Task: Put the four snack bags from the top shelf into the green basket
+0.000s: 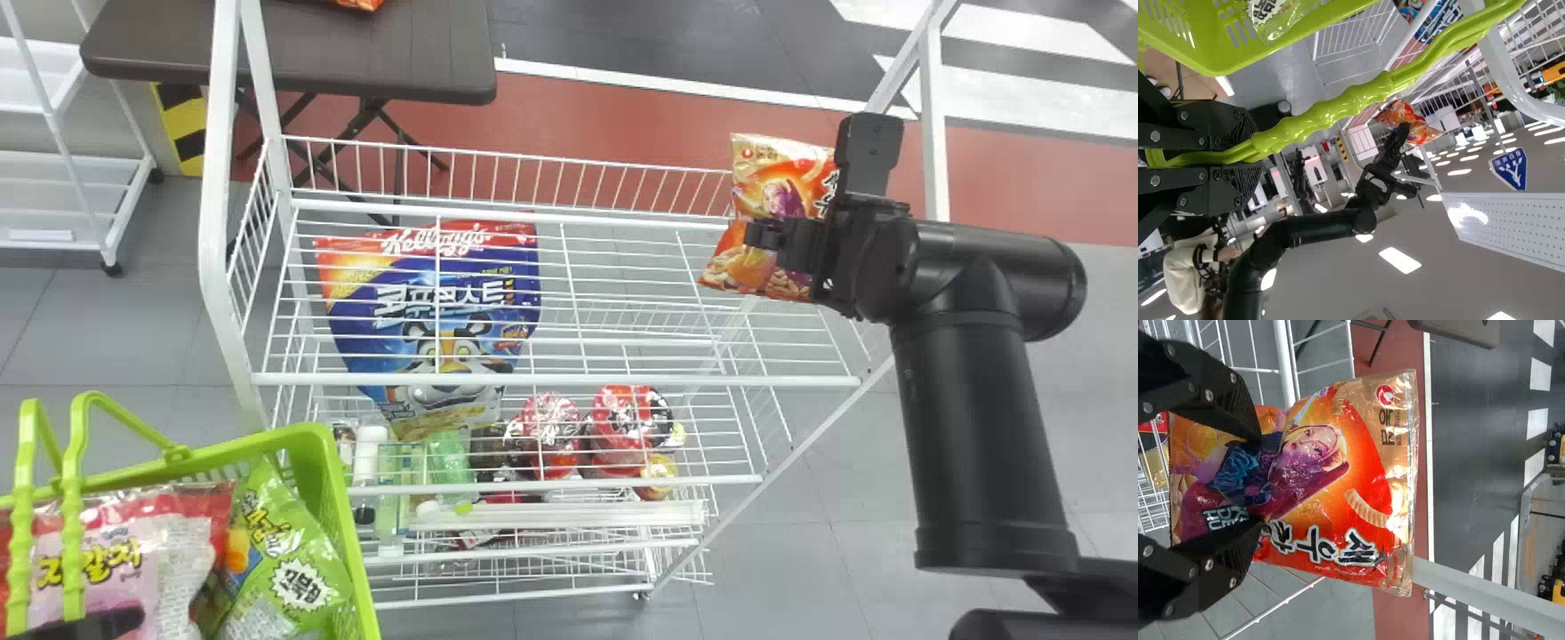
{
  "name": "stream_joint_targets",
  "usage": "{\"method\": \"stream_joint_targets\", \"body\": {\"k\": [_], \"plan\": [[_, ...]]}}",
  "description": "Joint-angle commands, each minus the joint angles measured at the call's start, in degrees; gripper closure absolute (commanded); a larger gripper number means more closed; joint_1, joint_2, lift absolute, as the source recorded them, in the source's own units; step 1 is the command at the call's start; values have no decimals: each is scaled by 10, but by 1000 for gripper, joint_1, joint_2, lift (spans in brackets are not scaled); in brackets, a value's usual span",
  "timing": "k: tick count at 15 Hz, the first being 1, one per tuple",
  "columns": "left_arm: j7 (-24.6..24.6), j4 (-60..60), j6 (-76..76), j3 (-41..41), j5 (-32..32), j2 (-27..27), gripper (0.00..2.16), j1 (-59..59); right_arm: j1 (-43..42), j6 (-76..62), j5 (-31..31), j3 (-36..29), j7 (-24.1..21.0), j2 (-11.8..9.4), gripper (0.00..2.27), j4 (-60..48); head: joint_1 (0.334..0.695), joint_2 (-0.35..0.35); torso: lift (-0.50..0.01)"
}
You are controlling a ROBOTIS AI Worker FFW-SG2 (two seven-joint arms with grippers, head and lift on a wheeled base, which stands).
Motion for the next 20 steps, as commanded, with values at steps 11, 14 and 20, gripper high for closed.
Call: {"method": "stream_joint_targets", "body": {"k": [11,14,20], "plan": [[-6,0,0,3,3,2,2148,2,132,82,-133,-22,0,7,2253,-293,695,-192,0],[-6,0,0,3,2,2,2148,2,198,119,-177,5,0,17,2253,-438,695,-115,0],[-6,-1,0,3,3,1,2148,2,242,209,-331,96,-1,27,2253,-500,695,97,0]]}}
